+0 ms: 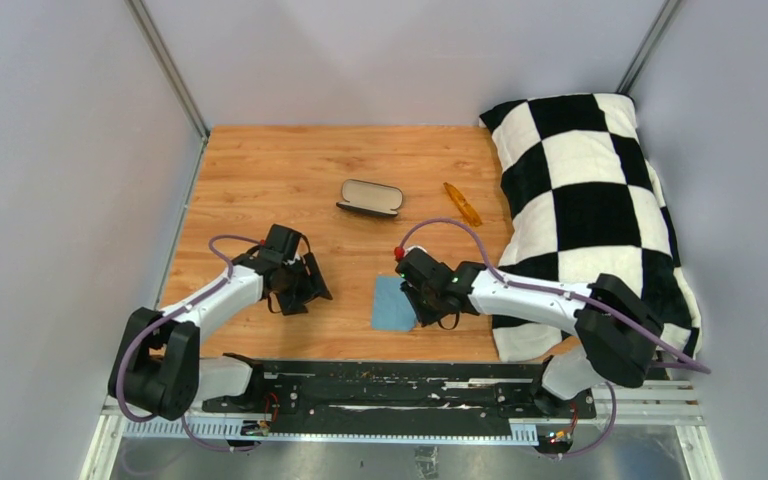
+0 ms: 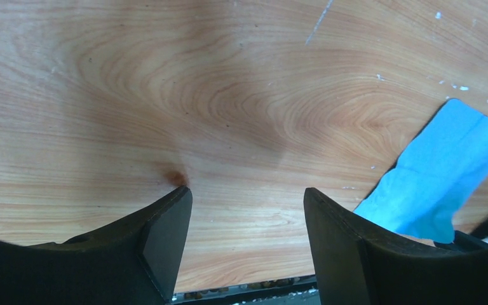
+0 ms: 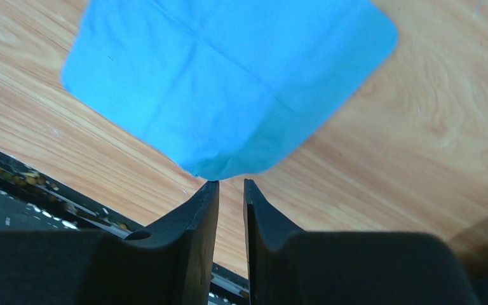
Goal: Organize the sunglasses
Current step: Adjust the glasses cleaning cloth at the center of the board.
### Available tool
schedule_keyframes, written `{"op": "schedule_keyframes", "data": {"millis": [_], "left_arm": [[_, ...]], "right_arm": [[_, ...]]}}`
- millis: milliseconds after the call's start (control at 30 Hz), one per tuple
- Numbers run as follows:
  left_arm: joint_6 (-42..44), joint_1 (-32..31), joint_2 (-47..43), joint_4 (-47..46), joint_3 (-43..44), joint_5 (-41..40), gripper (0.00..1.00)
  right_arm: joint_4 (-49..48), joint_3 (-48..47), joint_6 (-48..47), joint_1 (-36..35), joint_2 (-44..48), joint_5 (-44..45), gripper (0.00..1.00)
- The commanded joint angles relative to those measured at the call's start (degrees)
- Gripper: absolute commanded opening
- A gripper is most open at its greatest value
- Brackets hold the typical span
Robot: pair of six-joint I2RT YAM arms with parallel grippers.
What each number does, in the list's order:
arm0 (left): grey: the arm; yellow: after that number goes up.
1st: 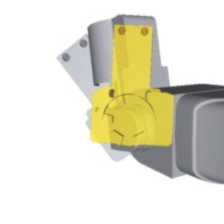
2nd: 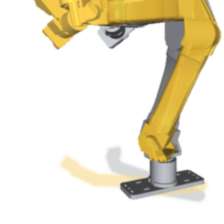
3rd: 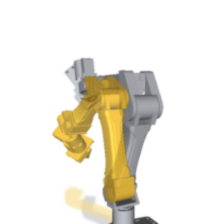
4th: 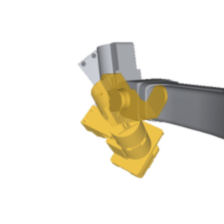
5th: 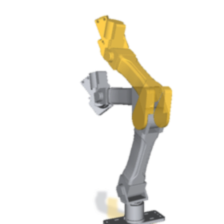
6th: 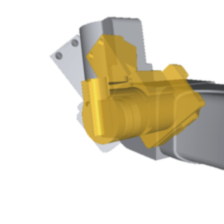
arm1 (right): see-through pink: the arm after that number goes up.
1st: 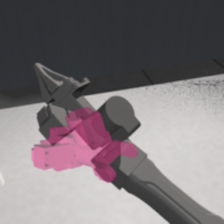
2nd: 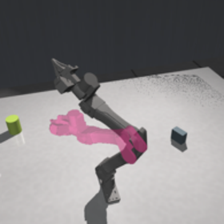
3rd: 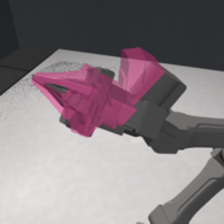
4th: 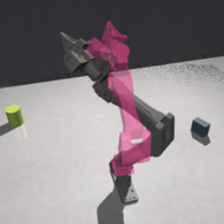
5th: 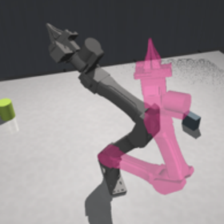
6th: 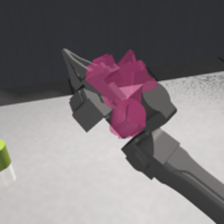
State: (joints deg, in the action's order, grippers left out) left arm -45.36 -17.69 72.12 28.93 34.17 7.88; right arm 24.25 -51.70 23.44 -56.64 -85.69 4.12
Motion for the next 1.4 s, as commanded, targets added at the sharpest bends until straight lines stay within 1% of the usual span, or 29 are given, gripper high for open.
{"op": "schedule_keyframes", "data": {"millis": [0, 67, 200, 267, 367, 400, 433, 500, 600, 733, 833, 933, 1000, 1033, 1100, 1233, 1367], "left_arm": [[1.3, 0.0, -2.7, -1.2, 0.6, 2.2, 0.7], [2.0, -1.1, -4.0, -1.4, 1.2, 1.8, 0.7], [1.8, -5.5, -4.3, -1.3, 3.4, 1.3, 0.71], [1.6, -8.1, -3.7, -0.7, 4.5, 2.6, 0.71], [1.1, -13.2, -4.2, 1.4, 4.4, 3.7, 0.71], [0.4, -14.7, -4.7, 1.4, 3.8, 3.4, 0.71], [-0.5, -16.2, -5.2, 1.3, 3.3, 2.9, 0.71], [-0.9, -18.3, -5.0, 0.4, 3.2, 2.3, 0.71], [-0.8, -20.6, -3.2, -0.1, 4.7, 1.2, 0.67], [-2.2, -24.1, -0.3, -2.3, 5.8, -0.5, 0.62], [-4.2, -25.0, 1.5, -4.5, 5.9, 0.0, 0.57], [-5.8, -25.0, -0.2, -5.4, 5.4, -1.3, 0.58], [-6.0, -25.0, -0.9, -5.4, 5.0, -1.5, 0.6], [-6.4, -25.0, -0.8, -5.5, 4.7, -1.0, 0.59], [-7.8, -25.2, -1.1, -7.1, 2.8, -0.2, 0.56], [-10.4, -25.3, -3.0, -12.3, -1.5, 0.3, 0.58], [-11.3, -25.8, -2.4, -13.0, -2.4, 0.6, 0.58]], "right_arm": [[3.0, 4.4, 4.1, -0.8, 3.9, 2.7, 0.27], [3.7, 6.6, 5.5, -0.8, 6.0, 3.2, 0.27], [4.9, 10.3, 8.9, -0.7, 11.1, 4.1, 0.29], [5.8, 11.6, 11.2, -0.8, 13.2, 4.5, 0.34], [8.8, 12.5, 13.7, -0.7, 16.6, 6.1, 0.36], [9.3, 12.9, 14.2, -0.8, 18.1, 6.6, 0.38], [9.2, 13.3, 14.5, -0.7, 19.5, 6.9, 0.41], [7.8, 14.2, 14.8, -0.7, 21.6, 6.9, 0.45], [5.0, 15.0, 14.2, -0.7, 22.0, 5.5, 0.5], [3.1, 14.6, 13.5, -0.4, 20.0, 4.1, 0.51], [0.8, 14.7, 13.3, 1.8, 18.8, -0.5, 0.52], [-1.8, 15.8, 14.4, 5.7, 17.5, -8.1, 0.53], [-3.2, 16.6, 15.2, 7.9, 16.8, -11.7, 0.53], [-4.2, 17.2, 15.4, 8.3, 16.7, -13.1, 0.53], [-6.4, 18.3, 16.1, 9.3, 16.4, -15.2, 0.53], [-13.0, 22.7, 19.8, 11.9, 15.8, -19.5, 0.52], [-17.5, 24.9, 23.9, 13.3, 14.6, -22.1, 0.5]]}}
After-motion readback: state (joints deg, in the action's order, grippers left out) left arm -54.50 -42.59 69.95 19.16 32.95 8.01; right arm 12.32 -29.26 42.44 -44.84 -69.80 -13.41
